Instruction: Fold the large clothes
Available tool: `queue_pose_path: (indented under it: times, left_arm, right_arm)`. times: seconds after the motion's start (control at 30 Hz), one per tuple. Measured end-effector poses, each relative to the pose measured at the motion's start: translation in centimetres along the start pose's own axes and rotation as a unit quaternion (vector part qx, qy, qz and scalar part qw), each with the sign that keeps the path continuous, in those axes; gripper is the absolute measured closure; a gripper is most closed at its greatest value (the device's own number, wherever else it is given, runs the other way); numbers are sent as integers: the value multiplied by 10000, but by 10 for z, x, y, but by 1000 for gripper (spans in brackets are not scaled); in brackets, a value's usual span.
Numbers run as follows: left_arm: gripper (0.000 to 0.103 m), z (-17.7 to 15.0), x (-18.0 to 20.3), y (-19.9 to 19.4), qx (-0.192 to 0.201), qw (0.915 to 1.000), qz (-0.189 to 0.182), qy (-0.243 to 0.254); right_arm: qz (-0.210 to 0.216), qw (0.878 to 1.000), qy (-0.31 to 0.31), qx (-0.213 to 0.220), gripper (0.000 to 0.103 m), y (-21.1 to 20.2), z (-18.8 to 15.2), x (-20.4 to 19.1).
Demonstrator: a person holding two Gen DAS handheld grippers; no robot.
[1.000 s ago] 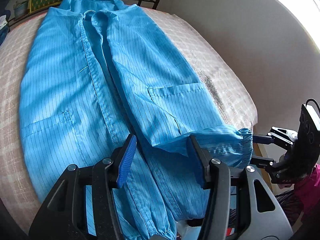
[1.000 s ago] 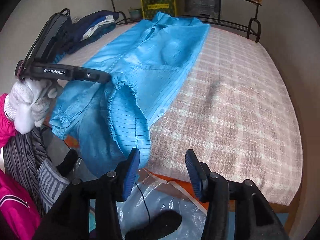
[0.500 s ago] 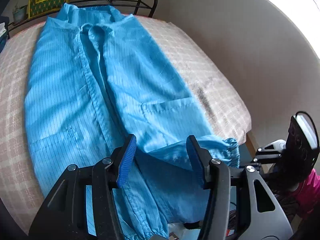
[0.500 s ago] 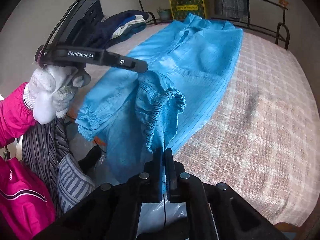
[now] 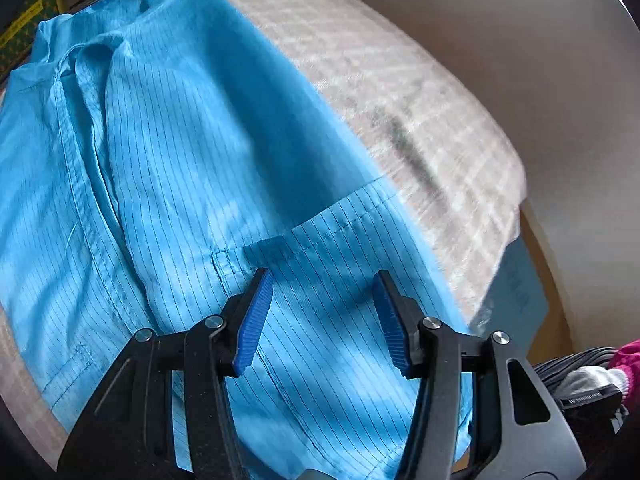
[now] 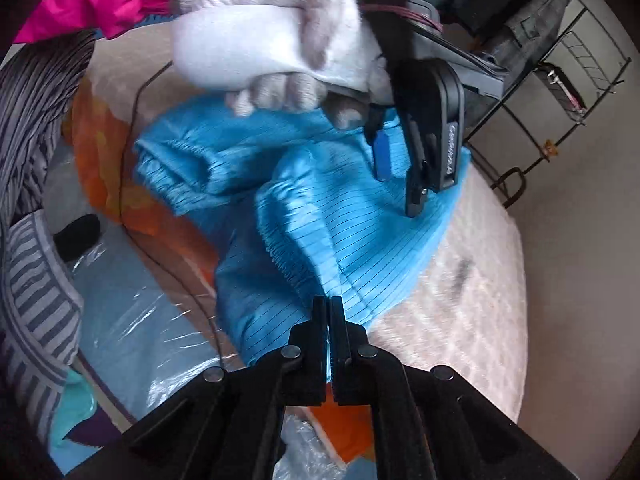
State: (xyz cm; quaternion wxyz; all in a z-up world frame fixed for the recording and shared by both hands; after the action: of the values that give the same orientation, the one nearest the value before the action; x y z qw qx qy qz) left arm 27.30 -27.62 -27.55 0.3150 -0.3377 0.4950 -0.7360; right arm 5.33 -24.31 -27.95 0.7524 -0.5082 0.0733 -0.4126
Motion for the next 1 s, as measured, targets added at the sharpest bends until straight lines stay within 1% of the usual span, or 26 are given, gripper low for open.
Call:
queue_pose_path:
  times: [0.07,0.1,0.13,0.17,0.2,0.23,0.27,0.33,0.4,0.5,0.57,0.63,0.67,0.7,0.73,0.8,0.83,0.93,0.97,1.0]
  left_arm:
    - [50,-3,-1,2,179,9997,78,119]
    - [50,-3,0,1,196,9996,103,154]
    - [50,-4,1,1,212,9996,85,144]
    - [50,-3,1,1,224,9997,37,133]
    - [50,-3,1,0,224,9997,15,137]
    - [50,-3,0,-1,240,9996,3,127]
    - [50,-3,-1,-1,250,9996,-30,109]
    - [50,-4,-1,-2,276,9995,-50,129]
    - [50,-6,-2,-4,301,9994,-6,188]
    - [50,-6,0,-2,300,9993,39,219]
    - [50,-6,-1,-3,300,9994,11,186]
    - [50,-5,0,-1,304,9994,-15,150]
    - [50,-5,-1,-2,313,9994,-25,130]
    - [50,-5,-2,-2,325,9994,-30,122]
    - [50,-5,-2,-2,338,9994,-29,118]
    - [50,-4,-1,-1,364,9993,-22,123]
    - [50,-4,-2,-2,383,9992,-21,136]
    - [50,-5,-2,-2,463,9988,-50,180]
    - [50,-5,-2,-3,480,9986,-57,192]
    - [50,-5,-2,-3,501,9985,-65,213]
  right_arm:
    - [615,9977,293,0,103,-8,-6,0]
    - [960,9935,615,50,102,-14,-9,7]
    - [1278,9868,994,76,91,-18,-15,17]
    - [1485,9795,1362,72,86,-21,-22,29]
    - [1416,9764,1630,92,82,-21,-27,44]
    - [1234,9761,1784,99,79,-20,-33,59]
    - [1059,9791,1737,72,77,-17,-40,70]
    - [914,9845,1495,-30,77,-8,-49,75]
    - [977,9875,1233,-81,77,0,-53,73]
    - [1095,9909,776,-76,76,12,-49,60]
    - [1046,9928,591,-27,76,16,-42,56]
    - [1133,9923,495,60,76,15,-37,51]
    - [1175,9920,452,73,77,13,-35,47]
    - [1252,9912,427,67,83,15,-36,42]
    - [1291,9907,432,48,93,15,-34,39]
    - [908,9946,509,-51,100,16,-34,42]
    - [686,9959,588,-21,102,13,-34,47]
    - [-10,9948,1004,166,103,-11,-35,64]
    - [-203,9955,915,158,103,-17,-35,61]
    - [-215,9972,720,62,103,-17,-36,50]
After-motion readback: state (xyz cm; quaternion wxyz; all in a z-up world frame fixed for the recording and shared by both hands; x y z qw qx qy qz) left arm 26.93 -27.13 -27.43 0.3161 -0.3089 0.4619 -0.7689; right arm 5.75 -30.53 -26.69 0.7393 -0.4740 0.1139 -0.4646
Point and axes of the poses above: each gripper's, at about its wrist camera, not at the fingertips, and y roughly the way its jaws point, x to its right, z to its top, the point moved 10 cm from there along y, roughly the way its jaws point, and after that the axes turned 4 degrees about z, right-handed, at the moved point
